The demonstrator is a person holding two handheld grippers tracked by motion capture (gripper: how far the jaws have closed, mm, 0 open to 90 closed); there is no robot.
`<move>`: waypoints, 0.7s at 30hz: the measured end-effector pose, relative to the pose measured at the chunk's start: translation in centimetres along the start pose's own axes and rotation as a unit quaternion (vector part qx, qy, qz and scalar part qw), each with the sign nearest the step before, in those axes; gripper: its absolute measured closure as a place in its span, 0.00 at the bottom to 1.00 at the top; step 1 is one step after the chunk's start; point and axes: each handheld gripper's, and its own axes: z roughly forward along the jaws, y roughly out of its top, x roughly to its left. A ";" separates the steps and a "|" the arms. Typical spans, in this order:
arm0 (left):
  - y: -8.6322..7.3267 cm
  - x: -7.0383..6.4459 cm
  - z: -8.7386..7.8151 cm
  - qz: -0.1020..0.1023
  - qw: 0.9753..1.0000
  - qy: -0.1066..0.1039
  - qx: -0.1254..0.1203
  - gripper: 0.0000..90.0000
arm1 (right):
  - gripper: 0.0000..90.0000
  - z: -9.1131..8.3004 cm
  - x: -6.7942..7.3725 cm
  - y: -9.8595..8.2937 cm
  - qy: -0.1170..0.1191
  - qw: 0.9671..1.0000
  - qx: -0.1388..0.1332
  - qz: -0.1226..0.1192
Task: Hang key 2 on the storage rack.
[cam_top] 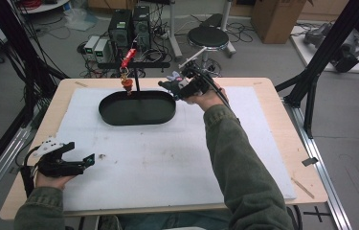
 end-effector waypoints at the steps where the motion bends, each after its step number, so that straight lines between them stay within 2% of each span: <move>1: 0.0 0.0 0.0 0.000 1.000 0.001 -0.001 0.02 | 0.38 -0.1 -0.2 0.4 0.000 1.000 -0.004 0.003; 4: 0.0 0.1 0.1 0.001 1.000 0.001 0.002 0.02 | 0.38 0.1 -0.6 1.2 -0.001 1.000 -0.009 0.012; 7: 0.0 0.0 0.1 0.002 1.000 0.000 0.000 0.02 | 0.38 0.5 -0.5 2.0 -0.006 1.000 -0.003 0.005; 9: 0.0 0.0 0.1 0.003 1.000 0.004 0.002 0.02 | 0.38 0.7 -0.3 2.5 0.002 1.000 -0.010 0.006; 13: -0.1 0.0 0.1 0.006 1.000 0.001 0.003 0.02 | 0.38 1.2 -0.3 3.6 0.006 1.000 -0.004 -0.014; 16: -0.1 0.1 0.2 0.007 1.000 -0.001 0.002 0.02 | 0.38 1.3 -0.3 4.5 0.005 1.000 -0.005 -0.012; 21: -0.1 0.3 0.2 0.010 1.000 0.001 -0.001 0.02 | 0.38 1.6 -0.3 5.9 -0.016 1.000 0.005 -0.006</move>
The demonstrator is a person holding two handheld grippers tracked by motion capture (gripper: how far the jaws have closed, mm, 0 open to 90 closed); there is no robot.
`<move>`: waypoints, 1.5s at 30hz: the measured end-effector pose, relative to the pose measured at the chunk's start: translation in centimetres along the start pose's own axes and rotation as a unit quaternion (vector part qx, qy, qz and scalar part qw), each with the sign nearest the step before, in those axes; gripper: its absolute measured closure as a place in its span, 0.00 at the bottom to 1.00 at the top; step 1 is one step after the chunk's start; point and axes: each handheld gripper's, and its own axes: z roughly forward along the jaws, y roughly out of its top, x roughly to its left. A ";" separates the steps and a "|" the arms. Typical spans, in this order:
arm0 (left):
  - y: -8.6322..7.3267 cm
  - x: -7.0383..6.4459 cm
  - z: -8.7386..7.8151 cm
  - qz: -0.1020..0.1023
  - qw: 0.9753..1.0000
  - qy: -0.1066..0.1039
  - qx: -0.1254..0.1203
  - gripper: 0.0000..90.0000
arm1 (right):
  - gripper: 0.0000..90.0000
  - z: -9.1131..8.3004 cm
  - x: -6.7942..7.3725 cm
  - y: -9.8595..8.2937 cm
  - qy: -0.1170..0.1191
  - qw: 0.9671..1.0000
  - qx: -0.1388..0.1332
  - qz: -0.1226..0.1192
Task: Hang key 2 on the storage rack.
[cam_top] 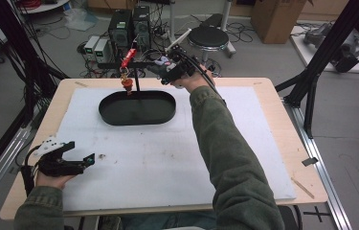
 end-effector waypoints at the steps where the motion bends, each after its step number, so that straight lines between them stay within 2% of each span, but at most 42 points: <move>1: 0.0 0.0 0.0 -0.001 1.000 -0.001 -0.001 0.02 | 0.38 0.1 -0.1 0.3 -0.006 1.000 0.001 0.003; 5: 0.0 0.0 0.0 -0.001 1.000 -0.002 -0.001 0.02 | 0.38 0.3 -0.3 0.8 -0.013 1.000 -0.008 0.017; 9: 0.0 0.0 0.1 -0.001 1.000 -0.003 0.000 0.02 | 0.38 0.3 -0.6 0.9 -0.020 0.999 -0.003 0.035; 12: 0.0 0.1 0.1 -0.001 1.000 -0.004 0.004 0.02 | 0.38 -0.1 -0.8 0.8 -0.027 0.999 -0.007 0.041; 15: 0.0 0.0 0.0 0.000 1.000 -0.004 0.003 0.02 | 0.38 -0.6 -1.0 0.6 -0.022 0.999 -0.004 0.049; 19: 0.0 0.0 0.1 0.000 1.000 -0.003 0.004 0.02 | 0.38 -1.1 -1.0 0.1 -0.022 0.999 -0.005 0.040; 25: 0.0 0.0 0.0 0.000 1.000 -0.002 0.002 0.02 | 0.38 -0.6 -0.8 -0.8 -0.013 0.999 0.024 0.027; 28: -0.1 0.0 0.1 -0.002 1.000 -0.002 0.003 0.02 | 0.38 -0.6 -0.3 -0.6 -0.033 0.999 0.028 0.018; 29: 0.0 0.0 0.1 -0.002 1.000 -0.002 0.001 0.02 | 0.37 -0.7 -0.3 -0.6 -0.039 0.999 0.020 0.021; 32: 0.0 0.0 0.1 -0.002 1.000 -0.002 0.001 0.02 | 0.37 -0.7 -0.4 -0.5 -0.042 0.999 0.018 0.023; 35: -0.1 0.1 0.1 -0.001 1.000 -0.003 0.003 0.02 | 0.37 -0.4 -0.7 -0.6 -0.058 0.998 0.029 0.018; 38: 0.0 0.1 0.1 -0.001 1.000 -0.003 0.003 0.02 | 0.35 -0.3 -1.1 -0.7 -0.071 0.997 0.023 0.028; 42: 0.0 0.1 0.1 0.000 1.000 -0.003 0.002 0.02 | 0.33 0.2 -1.8 -0.7 -0.062 0.996 0.009 0.068; 45: 0.0 0.1 0.1 0.000 1.000 -0.003 0.004 0.02 | 0.33 1.1 -2.2 -0.9 -0.059 0.995 0.012 0.075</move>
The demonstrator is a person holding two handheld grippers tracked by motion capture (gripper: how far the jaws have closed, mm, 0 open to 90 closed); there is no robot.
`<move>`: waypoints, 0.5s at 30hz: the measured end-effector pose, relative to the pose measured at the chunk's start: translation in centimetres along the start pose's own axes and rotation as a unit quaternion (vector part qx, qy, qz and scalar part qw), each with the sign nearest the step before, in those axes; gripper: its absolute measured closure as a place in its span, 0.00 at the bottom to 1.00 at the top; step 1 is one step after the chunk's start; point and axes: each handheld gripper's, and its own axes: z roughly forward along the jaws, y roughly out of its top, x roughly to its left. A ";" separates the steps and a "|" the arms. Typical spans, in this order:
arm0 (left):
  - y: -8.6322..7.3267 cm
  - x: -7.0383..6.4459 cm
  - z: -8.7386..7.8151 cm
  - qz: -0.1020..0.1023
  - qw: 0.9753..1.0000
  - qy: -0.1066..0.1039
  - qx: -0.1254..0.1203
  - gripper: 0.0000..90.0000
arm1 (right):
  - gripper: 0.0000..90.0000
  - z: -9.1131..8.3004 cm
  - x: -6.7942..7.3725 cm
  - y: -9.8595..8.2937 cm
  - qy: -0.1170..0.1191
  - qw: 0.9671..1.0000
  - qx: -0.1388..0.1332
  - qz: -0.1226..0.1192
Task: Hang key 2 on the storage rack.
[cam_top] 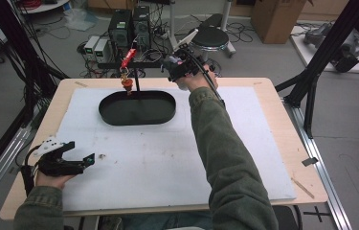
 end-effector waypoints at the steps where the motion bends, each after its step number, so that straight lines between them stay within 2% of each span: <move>1: 0.0 0.0 0.0 0.000 1.000 0.000 0.000 0.02 | 0.33 0.3 0.0 -0.2 0.003 1.000 0.005 0.012; 3: 0.0 0.0 0.0 0.000 1.000 0.001 -0.001 0.02 | 0.32 1.0 -0.3 -0.7 0.014 1.000 0.010 0.025; 4: 0.0 0.0 0.0 0.000 1.000 0.000 -0.001 0.02 | 0.28 1.3 -0.6 -1.0 0.020 0.999 0.010 0.032; 6: 0.0 -0.1 0.0 -0.001 1.000 0.001 -0.004 0.02 | 0.15 1.8 -1.1 -1.5 0.030 0.998 0.021 0.049; 7: 0.0 0.0 0.0 -0.001 1.000 0.001 -0.003 0.02 | 0.12 2.0 -1.3 -1.8 0.040 0.997 0.024 0.058; 8: 0.0 -0.1 0.0 -0.002 1.000 0.001 -0.004 0.02 | 0.12 2.1 -1.6 -2.1 0.055 0.996 0.021 0.062; 10: 0.1 0.0 -0.2 0.004 1.000 0.006 -0.010 0.02 | 0.00 2.1 -2.1 -3.0 0.060 0.995 -0.001 0.080; 12: 0.2 0.0 -0.3 0.003 1.000 0.010 -0.021 0.02 | 0.00 2.2 -2.6 -3.7 0.069 0.993 -0.001 0.097; 13: 0.3 0.0 -0.4 0.002 1.000 0.012 -0.026 0.02 | 0.00 2.1 -2.9 -4.1 0.073 0.993 -0.005 0.098; 15: 0.3 0.0 -0.5 -0.001 0.999 0.014 -0.028 0.02 | 0.00 1.9 -3.2 -4.9 0.068 0.993 -0.023 0.090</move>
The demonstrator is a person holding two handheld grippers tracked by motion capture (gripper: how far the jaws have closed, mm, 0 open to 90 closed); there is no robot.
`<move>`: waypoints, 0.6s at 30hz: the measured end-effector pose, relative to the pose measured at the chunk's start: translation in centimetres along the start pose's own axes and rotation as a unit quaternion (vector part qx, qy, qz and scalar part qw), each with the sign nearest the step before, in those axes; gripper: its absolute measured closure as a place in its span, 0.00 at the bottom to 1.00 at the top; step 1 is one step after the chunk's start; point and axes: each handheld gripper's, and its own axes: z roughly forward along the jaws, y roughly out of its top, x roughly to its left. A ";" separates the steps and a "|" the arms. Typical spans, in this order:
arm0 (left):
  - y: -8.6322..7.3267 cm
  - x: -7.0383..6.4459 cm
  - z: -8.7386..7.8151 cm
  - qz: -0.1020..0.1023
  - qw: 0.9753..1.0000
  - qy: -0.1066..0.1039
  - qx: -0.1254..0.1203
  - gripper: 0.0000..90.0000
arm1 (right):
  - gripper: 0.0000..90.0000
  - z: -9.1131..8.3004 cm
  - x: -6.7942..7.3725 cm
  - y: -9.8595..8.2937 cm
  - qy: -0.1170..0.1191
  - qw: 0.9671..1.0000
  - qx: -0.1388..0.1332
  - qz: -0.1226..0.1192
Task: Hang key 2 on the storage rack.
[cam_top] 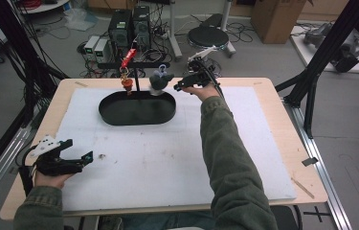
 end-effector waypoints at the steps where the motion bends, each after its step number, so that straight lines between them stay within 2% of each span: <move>1: 0.0 0.0 0.0 0.000 1.000 0.001 0.001 0.02 | 0.00 -0.2 -0.3 -0.4 0.001 1.000 -0.011 -0.006; 3: 0.0 -0.1 0.1 0.004 1.000 0.000 0.004 0.02 | 0.00 -0.5 -0.5 -0.9 0.000 1.000 -0.004 -0.011; 5: 0.0 -0.1 0.1 0.005 1.000 0.000 0.006 0.02 | 0.00 -0.9 -0.7 -1.5 -0.003 1.000 -0.015 -0.022; 7: 0.0 -0.1 0.1 0.003 1.000 0.002 0.004 0.02 | 0.00 -1.1 -1.0 -2.2 0.016 1.000 -0.018 -0.017; 8: 0.0 -0.1 0.1 0.002 1.000 0.002 0.004 0.02 | 0.00 -1.1 -1.1 -2.4 0.017 1.000 -0.012 -0.019; 10: 0.0 -0.1 0.1 0.002 1.000 0.003 0.004 0.02 | 0.00 -1.4 -1.1 -2.8 0.008 0.999 -0.017 -0.026; 13: 0.0 -0.1 0.1 0.002 1.000 0.003 0.006 0.02 | 0.00 -1.9 -1.6 -3.7 0.016 0.999 -0.028 -0.017; 15: 0.0 -0.1 0.1 0.002 1.000 0.003 0.009 0.02 | 0.00 -1.9 -2.1 -4.3 0.010 1.000 -0.012 -0.022; 16: 0.0 -0.1 0.1 0.001 1.000 0.003 0.006 0.02 | 0.01 -1.9 -2.2 -4.7 0.003 0.999 -0.013 -0.029; 18: 0.0 -0.1 0.1 0.000 1.000 0.003 0.006 0.02 | 0.00 -2.2 -2.5 -5.4 0.005 0.999 -0.023 -0.026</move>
